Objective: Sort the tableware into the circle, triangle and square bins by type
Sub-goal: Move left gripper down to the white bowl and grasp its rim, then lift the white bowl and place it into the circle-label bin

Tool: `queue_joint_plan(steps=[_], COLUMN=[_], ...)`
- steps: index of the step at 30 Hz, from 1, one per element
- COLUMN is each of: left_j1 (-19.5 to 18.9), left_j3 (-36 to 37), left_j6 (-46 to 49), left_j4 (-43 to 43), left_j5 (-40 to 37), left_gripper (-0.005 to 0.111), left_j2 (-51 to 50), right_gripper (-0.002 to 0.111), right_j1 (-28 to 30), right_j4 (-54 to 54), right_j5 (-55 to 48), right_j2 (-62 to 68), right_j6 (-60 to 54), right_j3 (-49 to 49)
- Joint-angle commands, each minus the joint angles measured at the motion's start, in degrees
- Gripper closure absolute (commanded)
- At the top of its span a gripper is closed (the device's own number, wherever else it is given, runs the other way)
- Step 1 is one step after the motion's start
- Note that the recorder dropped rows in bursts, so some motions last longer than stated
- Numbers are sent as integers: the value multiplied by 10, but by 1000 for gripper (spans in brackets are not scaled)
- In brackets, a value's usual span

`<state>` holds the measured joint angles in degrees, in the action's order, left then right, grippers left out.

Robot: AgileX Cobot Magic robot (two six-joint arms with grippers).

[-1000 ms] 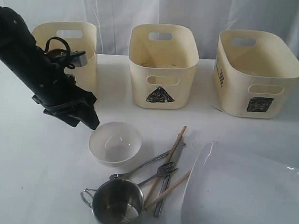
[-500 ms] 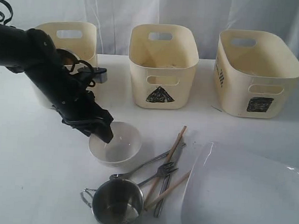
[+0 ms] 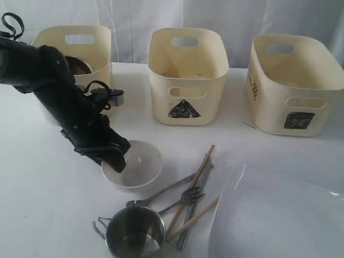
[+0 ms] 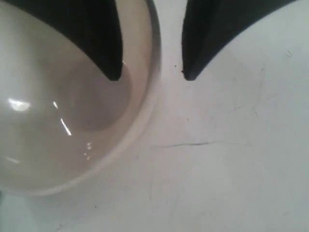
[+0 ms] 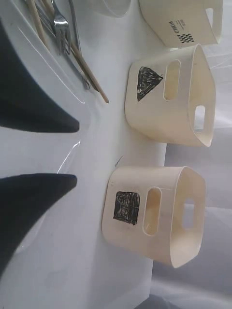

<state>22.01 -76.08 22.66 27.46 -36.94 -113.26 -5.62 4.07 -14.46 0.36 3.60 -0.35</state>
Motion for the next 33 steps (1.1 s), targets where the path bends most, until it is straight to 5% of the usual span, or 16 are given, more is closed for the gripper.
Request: queue_joint_plan(steps=[1, 3, 19, 25, 33], left_j1=[4, 4, 3, -46, -136], left_j3=[3, 3, -114, -207, -223], left_j6=[-12, -15, -13, -167, -194], left_j4=[8, 8, -69, -342, -366], left_j5=[-10, -11, -144, 0, 112], left_gripper=[91, 107, 107, 107, 107], left_j2=[10, 14, 164, 216, 71], right_gripper=[80, 80, 80, 80, 80], right_j1=[5, 5, 5, 5, 5], right_j4=[2, 2, 2, 2, 2], right_j5=[4, 4, 4, 4, 4], right_j2=[-4, -4, -4, -4, -4], right_j6=[2, 2, 2, 2, 2], right_j3=[3, 3, 3, 3, 3])
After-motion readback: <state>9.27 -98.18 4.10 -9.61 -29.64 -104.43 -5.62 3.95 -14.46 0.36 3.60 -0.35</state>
